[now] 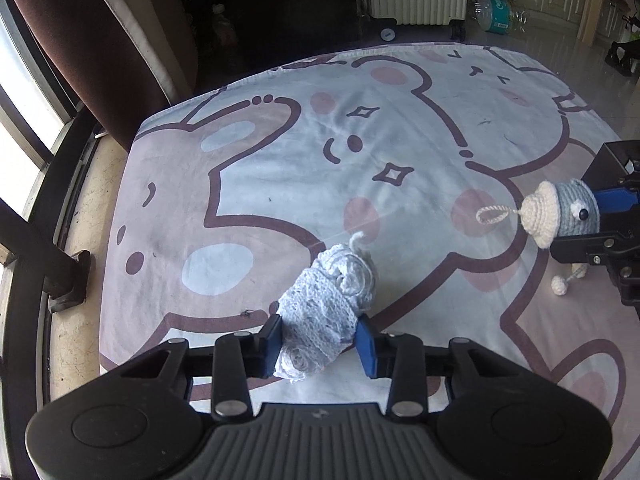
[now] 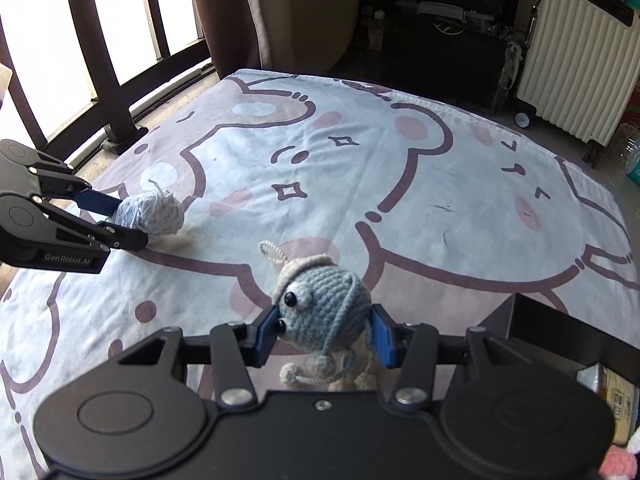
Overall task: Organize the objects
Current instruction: 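Lift the yarn ball with the left tool while the right tool carries the mouse toward the box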
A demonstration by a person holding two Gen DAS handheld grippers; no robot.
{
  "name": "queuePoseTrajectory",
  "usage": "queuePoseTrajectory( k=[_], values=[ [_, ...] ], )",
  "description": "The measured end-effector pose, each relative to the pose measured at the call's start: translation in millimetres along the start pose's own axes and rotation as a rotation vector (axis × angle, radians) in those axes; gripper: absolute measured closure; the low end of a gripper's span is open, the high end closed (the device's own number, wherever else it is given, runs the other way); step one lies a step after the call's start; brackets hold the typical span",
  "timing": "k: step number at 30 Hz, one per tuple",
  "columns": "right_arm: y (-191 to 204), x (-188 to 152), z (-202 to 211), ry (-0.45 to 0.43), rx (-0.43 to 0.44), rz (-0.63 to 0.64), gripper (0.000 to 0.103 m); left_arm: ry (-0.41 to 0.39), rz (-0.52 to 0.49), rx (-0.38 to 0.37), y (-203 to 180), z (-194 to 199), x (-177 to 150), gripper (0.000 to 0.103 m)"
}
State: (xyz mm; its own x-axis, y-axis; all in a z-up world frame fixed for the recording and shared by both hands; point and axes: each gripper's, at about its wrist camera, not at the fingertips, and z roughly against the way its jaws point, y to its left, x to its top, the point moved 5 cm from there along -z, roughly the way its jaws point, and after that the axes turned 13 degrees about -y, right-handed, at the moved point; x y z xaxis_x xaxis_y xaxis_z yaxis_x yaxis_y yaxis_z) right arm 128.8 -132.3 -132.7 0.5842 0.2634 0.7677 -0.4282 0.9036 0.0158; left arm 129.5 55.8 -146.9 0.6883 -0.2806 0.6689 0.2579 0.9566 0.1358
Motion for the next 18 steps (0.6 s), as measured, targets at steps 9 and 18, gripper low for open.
queuePoseTrajectory(
  k=[9, 18],
  values=[
    [-10, 14, 26, -0.046, -0.02, -0.058, 0.053, -0.039, -0.049, 0.003, -22, 24, 23, 0.063],
    [-26, 25, 53, -0.072, -0.06, -0.097, 0.053, -0.083, -0.02, -0.016, -38, 48, 51, 0.063]
  ],
)
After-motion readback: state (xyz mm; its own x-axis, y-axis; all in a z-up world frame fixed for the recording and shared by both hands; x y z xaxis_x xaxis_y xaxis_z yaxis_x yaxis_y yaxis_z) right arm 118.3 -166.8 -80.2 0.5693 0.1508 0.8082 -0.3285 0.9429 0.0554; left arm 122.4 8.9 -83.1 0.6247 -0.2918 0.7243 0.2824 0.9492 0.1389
